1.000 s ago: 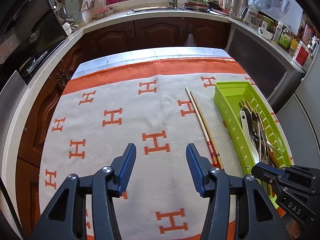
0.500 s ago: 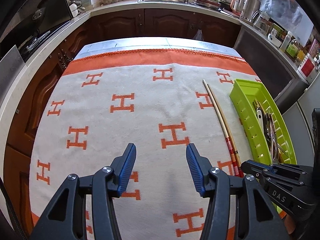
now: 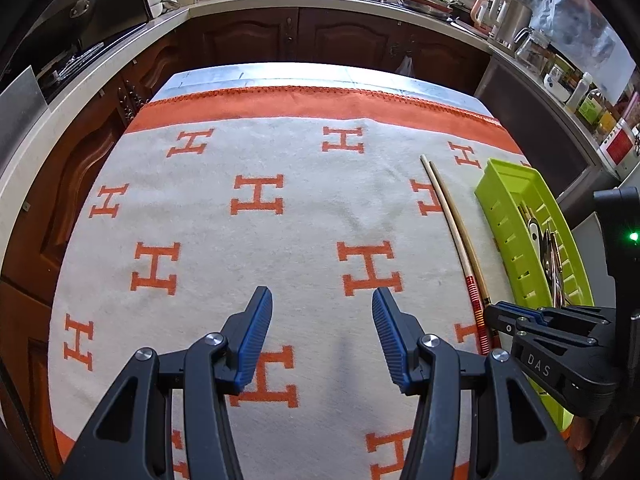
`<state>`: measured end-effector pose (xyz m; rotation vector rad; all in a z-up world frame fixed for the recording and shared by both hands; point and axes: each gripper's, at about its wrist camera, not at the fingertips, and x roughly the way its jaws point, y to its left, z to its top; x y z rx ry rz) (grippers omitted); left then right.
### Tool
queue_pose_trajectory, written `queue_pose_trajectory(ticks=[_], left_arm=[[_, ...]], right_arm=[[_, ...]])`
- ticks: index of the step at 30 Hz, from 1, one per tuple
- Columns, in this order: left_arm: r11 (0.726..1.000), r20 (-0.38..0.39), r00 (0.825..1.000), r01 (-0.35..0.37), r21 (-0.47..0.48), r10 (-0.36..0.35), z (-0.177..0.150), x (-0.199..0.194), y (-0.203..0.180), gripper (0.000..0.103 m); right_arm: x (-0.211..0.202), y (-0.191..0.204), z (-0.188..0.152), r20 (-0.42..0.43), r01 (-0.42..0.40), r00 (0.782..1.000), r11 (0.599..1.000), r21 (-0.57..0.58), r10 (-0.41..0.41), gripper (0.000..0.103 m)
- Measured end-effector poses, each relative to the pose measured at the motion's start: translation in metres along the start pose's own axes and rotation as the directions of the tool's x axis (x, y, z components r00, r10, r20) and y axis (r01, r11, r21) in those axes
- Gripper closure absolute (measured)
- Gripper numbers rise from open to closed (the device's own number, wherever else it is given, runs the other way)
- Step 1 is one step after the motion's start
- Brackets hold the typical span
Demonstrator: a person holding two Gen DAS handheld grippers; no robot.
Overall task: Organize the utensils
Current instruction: 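Move the right tool back and grasp a plain wooden chopstick, then grasp the red-banded wooden chopstick with the left tool while the right tool holds its chopstick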
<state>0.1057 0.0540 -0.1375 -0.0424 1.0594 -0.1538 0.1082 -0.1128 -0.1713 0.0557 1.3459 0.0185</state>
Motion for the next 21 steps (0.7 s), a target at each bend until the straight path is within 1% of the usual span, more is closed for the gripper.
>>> queue_pose_trajectory(ticks=[5,7,9,10,12,14,16,21], left_arm=[[1.000,-0.003,1.000,0.000,0.001,0.000,-0.001,0.002,0.001,0.053],[1.000,-0.003,1.000,-0.001,-0.002,0.001,-0.001,0.002,0.001,0.053],[1.000,-0.002,1.000,0.000,-0.002,0.000,0.000,0.002,0.001,0.053],[1.000,-0.002,1.000,-0.002,-0.001,0.002,0.000,0.002,0.001,0.053],[1.000,-0.001,1.000,-0.002,0.005,0.002,0.000,0.002,-0.001,0.053],[1.000,-0.001,1.000,-0.004,0.008,0.004,0.000,0.002,-0.002,0.053],[1.000,-0.002,1.000,-0.005,0.011,0.005,0.000,0.002,-0.004,0.053],[1.000,-0.004,1.000,0.012,0.017,-0.012,0.003,0.003,-0.009,0.052]], right_arm=[[0.001,0.003,0.006,0.020,0.011,1.000,1.000,-0.006,-0.011,0.091],[0.002,0.007,0.006,0.026,0.018,1.000,0.999,-0.029,-0.017,0.089],[0.003,0.012,0.005,0.028,0.030,0.999,0.998,-0.061,-0.028,0.088],[0.002,0.014,0.005,0.027,0.019,0.999,0.997,-0.073,-0.017,0.088],[0.003,0.014,0.003,0.008,-0.043,0.999,0.997,-0.067,0.043,0.090],[0.002,0.014,0.001,0.012,-0.053,0.998,0.996,-0.074,0.054,0.094],[0.001,0.013,-0.002,0.021,-0.082,0.996,0.994,-0.067,0.083,0.096],[-0.005,0.004,-0.011,0.056,-0.164,0.985,0.986,-0.018,0.164,0.096]])
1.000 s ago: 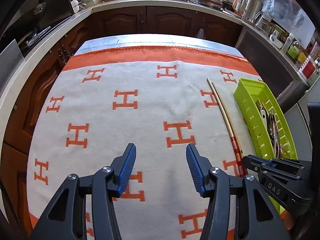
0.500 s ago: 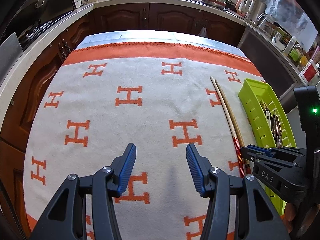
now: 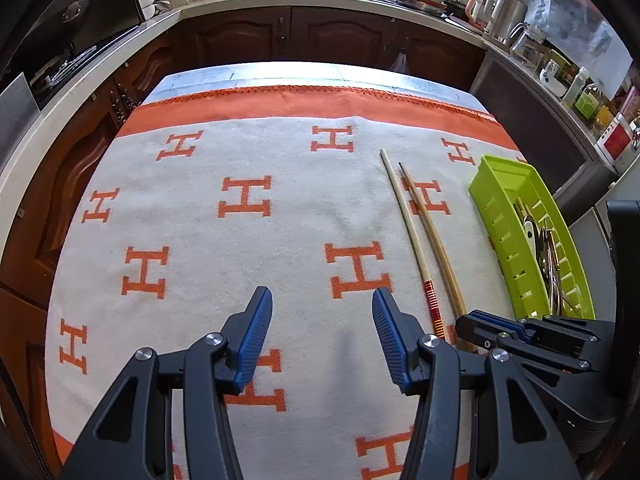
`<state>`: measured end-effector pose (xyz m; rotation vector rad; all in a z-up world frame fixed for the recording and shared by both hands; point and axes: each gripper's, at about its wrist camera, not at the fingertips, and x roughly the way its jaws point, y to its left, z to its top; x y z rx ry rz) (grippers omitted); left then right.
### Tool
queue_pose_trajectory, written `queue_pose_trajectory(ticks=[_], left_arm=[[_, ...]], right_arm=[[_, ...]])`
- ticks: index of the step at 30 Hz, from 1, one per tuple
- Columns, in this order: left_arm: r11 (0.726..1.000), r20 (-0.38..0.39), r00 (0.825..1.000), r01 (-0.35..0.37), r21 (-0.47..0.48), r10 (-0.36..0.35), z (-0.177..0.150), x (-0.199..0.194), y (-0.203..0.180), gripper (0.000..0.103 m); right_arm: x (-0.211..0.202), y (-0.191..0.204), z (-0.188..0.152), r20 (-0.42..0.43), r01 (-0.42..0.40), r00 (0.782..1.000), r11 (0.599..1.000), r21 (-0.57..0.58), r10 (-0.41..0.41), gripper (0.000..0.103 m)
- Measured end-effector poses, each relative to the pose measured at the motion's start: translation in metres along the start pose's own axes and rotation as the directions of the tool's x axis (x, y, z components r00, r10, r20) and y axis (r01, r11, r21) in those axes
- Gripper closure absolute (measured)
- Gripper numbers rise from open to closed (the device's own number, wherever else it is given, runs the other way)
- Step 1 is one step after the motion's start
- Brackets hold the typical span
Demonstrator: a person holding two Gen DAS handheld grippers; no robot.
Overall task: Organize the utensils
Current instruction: 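Grasp the red-banded wooden chopstick with the left tool while the right tool holds its chopstick, then carry both chopsticks into the green tray and open both tools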
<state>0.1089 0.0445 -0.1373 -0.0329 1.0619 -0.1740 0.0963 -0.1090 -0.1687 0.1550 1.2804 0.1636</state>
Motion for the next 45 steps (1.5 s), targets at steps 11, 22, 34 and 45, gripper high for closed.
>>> queue_pose_trajectory(ticks=[11,22,34,45], left_arm=[[0.997,-0.069,0.995,0.077,0.003,-0.077,0.013,0.034,-0.034,0.043],[0.993,-0.138,0.989,-0.031,0.115,0.047,0.008,0.064,-0.086,0.072],[0.998,-0.198,0.980,0.041,0.044,-0.031,0.001,0.048,-0.084,0.099],[0.979,-0.169,0.967,0.202,0.041,-0.192,0.013,-0.013,-0.130,0.099]], right_arm=[[-0.037,-0.029,-0.006,0.128,-0.088,0.989,0.992,0.087,0.076,0.096],[-0.060,-0.058,-0.018,0.187,-0.145,0.975,0.981,0.128,0.120,0.096],[-0.076,-0.093,-0.032,0.240,-0.213,0.956,0.962,0.173,0.169,0.096],[-0.087,-0.131,-0.048,0.256,-0.168,0.960,0.966,0.198,0.114,0.096]])
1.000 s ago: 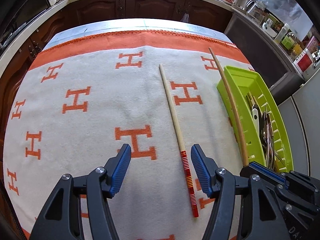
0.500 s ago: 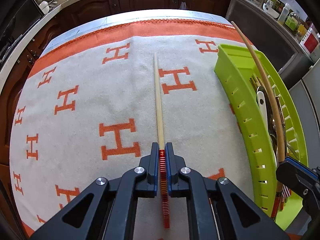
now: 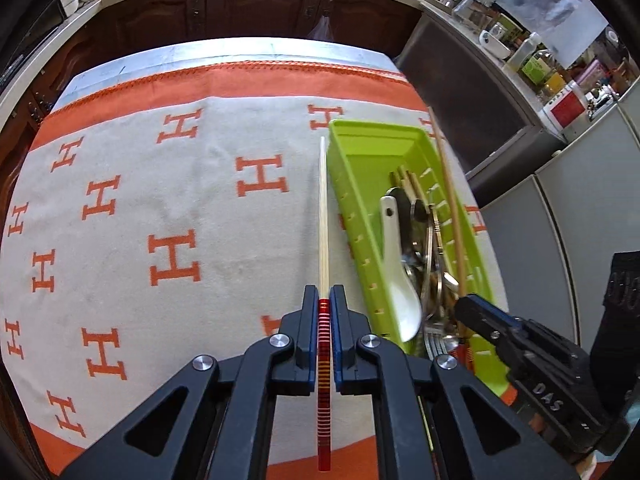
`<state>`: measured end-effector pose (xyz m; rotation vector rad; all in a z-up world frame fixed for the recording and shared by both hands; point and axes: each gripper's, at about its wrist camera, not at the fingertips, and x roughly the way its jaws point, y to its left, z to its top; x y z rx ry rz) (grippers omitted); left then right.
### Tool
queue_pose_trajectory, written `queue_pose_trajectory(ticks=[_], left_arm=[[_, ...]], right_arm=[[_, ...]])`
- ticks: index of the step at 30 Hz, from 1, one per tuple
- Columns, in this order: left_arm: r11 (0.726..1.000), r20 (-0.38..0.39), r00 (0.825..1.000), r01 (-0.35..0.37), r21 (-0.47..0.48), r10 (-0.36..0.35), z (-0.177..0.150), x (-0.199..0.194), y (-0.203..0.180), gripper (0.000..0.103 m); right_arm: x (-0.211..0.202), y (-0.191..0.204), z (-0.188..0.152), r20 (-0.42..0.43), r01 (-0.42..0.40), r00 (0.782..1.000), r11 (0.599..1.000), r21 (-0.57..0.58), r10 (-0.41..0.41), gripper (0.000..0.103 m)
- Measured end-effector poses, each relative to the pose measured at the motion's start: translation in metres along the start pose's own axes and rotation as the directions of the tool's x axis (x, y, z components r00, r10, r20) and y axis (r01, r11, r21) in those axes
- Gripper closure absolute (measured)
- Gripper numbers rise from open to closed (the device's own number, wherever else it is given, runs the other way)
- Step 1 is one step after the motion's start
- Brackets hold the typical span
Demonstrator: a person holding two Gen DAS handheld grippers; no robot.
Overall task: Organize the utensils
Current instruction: 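Carry both chopsticks into the green tray and open both tools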
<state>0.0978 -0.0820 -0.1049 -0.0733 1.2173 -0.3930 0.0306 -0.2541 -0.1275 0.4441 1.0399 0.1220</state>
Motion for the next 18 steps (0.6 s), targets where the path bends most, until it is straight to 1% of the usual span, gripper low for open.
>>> queue_pose_trajectory(ticks=[5,8,9,10,11,15,18], left_arm=[[0.999,-0.011,1.000,0.019,0.035,-0.019,0.010,0.004,-0.033,0.096],[0.998,-0.024,0.999,0.022,0.053,-0.021,0.015,0.013,-0.046,0.095],[0.998,-0.022,1.000,0.018,0.064,-0.017,0.016,0.016,-0.051,0.095],[0.997,-0.022,1.000,0.021,0.074,-0.019,0.016,0.018,-0.054,0.098],[0.996,-0.024,0.999,0.023,0.085,-0.021,0.016,0.021,-0.057,0.098],[0.990,-0.047,0.999,-0.012,0.137,0.018,0.014,0.038,-0.071,0.098],[0.988,-0.095,0.995,0.000,0.155,0.015,0.008,0.051,-0.077,0.096]], right_arm=[[0.000,-0.016,-0.001,-0.012,0.087,0.996,0.996,-0.013,-0.087,0.096],[0.000,-0.024,-0.001,-0.021,0.113,0.993,0.994,-0.014,-0.113,0.096],[0.000,-0.027,0.000,-0.025,0.119,0.993,0.993,-0.017,-0.119,0.096],[0.001,-0.028,0.000,-0.030,0.128,0.991,0.991,-0.025,-0.129,0.096],[0.001,-0.029,-0.001,-0.028,0.129,0.991,0.991,-0.033,-0.130,0.096],[0.002,-0.028,-0.001,-0.042,0.135,0.989,0.988,-0.070,-0.139,0.096],[0.002,-0.029,-0.001,-0.052,0.125,0.990,0.990,-0.065,-0.128,0.095]])
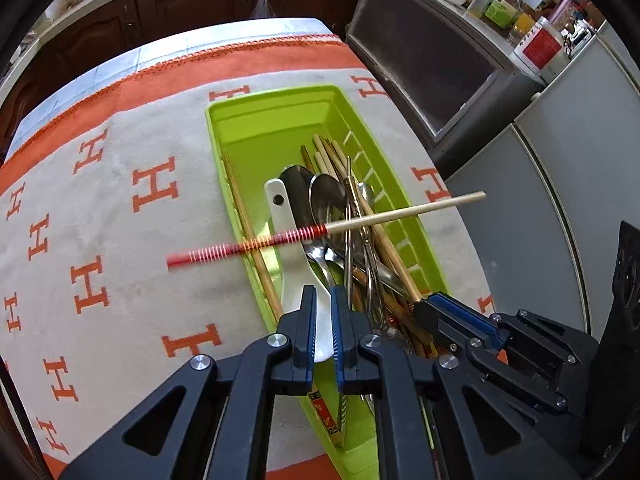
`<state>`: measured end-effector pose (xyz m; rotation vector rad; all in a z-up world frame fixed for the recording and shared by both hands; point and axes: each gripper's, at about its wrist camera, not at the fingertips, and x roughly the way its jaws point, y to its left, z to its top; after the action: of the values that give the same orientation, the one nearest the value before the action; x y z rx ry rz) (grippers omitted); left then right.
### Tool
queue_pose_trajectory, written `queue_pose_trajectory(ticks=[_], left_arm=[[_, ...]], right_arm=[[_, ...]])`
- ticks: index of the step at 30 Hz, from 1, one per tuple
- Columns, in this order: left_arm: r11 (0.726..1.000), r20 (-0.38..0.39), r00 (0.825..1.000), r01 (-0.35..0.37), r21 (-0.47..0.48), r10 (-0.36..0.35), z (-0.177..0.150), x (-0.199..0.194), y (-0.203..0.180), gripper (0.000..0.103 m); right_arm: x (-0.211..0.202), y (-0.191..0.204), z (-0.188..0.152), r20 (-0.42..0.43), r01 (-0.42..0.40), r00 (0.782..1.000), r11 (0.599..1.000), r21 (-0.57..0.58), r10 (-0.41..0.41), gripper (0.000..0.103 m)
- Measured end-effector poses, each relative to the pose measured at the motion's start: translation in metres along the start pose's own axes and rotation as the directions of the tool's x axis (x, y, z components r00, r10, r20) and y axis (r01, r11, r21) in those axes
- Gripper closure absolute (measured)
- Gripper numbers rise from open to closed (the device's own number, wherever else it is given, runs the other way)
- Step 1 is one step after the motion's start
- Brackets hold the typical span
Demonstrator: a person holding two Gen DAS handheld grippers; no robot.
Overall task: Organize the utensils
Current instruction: 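Carry both chopsticks into the green tray and open both tools, then regrasp the red-banded chopstick in the tray with the right tool and straighten it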
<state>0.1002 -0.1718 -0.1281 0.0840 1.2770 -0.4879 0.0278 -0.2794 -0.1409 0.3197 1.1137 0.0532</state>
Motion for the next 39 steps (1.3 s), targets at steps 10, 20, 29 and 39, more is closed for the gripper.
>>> queue_pose_trajectory(ticks=[10,20,29,39], left_arm=[[0.998,0.024,0.999,-0.031,0.048,0.029,-0.016,-0.007,-0.001,0.079],[0.999,0.080,0.996,-0.048,-0.002,0.048,-0.018,-0.029,0.021,0.061],[0.999,0.066,0.997,-0.044,-0.026,0.045,-0.018,-0.027,0.032,0.061],[0.998,0.055,0.998,-0.030,-0.050,0.033,-0.018,-0.023,0.042,0.061]], right_arm=[[0.000,-0.010,0.004,0.000,-0.116,0.993,0.989,0.097,0.116,0.093],[-0.017,0.001,0.024,0.072,-0.152,0.986,0.987,0.044,0.148,0.091],[0.011,-0.004,0.041,0.030,-0.151,0.988,0.987,0.064,0.149,0.090],[0.017,0.018,0.034,0.004,-0.073,0.997,0.997,-0.038,0.073,0.094]])
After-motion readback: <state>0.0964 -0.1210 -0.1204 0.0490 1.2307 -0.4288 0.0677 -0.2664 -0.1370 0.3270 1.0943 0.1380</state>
